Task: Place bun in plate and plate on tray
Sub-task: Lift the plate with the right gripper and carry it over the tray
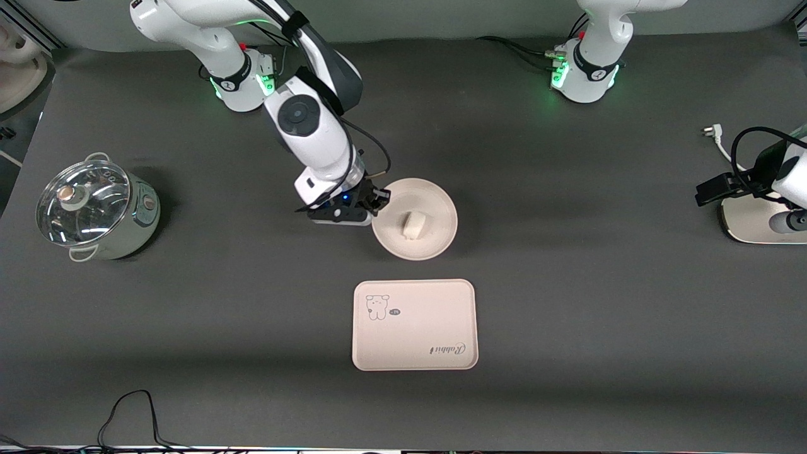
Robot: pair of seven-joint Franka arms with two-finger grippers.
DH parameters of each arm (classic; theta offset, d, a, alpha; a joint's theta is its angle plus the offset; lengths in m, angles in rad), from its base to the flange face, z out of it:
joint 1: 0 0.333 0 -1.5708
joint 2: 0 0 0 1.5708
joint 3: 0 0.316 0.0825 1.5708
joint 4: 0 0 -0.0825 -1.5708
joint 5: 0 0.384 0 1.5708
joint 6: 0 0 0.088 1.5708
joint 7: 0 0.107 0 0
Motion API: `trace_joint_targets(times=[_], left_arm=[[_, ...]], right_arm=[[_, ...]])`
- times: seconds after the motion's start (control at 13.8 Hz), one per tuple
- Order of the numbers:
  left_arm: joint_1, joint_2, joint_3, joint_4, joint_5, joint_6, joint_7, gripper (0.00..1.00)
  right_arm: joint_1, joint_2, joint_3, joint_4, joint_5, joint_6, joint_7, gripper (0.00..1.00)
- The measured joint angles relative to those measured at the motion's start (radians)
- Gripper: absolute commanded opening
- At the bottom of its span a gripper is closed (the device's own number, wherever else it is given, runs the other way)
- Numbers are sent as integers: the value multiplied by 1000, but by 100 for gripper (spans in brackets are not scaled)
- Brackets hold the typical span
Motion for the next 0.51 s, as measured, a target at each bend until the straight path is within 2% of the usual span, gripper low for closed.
trace_joint_targets(times=[0.29,0.51], left_arm=[[-1,0,-4,1,-2,-14,0,100],[-3,0,-8,4,-2,-26,0,100]], right_arm=[[-86,52,15,184,0,-49,-41,0],[-218,190,120,331,0,-51,-101,0]])
